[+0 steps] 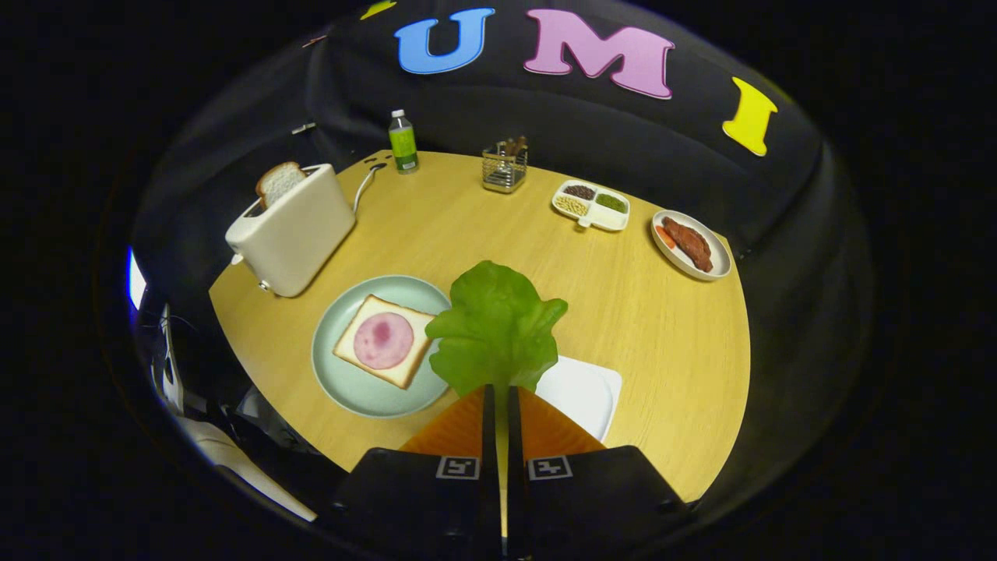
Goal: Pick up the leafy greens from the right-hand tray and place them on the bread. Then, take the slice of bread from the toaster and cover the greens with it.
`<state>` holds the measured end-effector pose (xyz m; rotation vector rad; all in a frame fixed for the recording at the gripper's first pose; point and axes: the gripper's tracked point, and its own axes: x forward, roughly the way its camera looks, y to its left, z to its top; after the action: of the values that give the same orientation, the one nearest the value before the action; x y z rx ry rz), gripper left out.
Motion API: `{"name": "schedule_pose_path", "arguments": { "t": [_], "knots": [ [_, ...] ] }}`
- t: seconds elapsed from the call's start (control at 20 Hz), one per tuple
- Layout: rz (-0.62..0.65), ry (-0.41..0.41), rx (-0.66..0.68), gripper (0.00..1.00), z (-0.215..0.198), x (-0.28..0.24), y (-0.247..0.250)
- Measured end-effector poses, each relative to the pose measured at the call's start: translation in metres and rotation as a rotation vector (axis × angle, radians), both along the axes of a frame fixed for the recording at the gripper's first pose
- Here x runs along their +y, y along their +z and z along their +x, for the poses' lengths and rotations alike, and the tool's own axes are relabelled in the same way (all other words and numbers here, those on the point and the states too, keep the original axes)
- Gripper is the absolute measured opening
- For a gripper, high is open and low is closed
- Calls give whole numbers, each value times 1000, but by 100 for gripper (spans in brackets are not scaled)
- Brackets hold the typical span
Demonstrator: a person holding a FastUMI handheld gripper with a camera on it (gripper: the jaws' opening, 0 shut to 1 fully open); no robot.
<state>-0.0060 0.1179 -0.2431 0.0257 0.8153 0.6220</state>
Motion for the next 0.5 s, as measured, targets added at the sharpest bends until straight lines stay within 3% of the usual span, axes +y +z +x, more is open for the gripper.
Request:
{"name": "schedule_pose_path", "arguments": {
  "t": [0.5],
  "knots": [
    [-17,209,18,8,-22,104,16]
  ]
}}
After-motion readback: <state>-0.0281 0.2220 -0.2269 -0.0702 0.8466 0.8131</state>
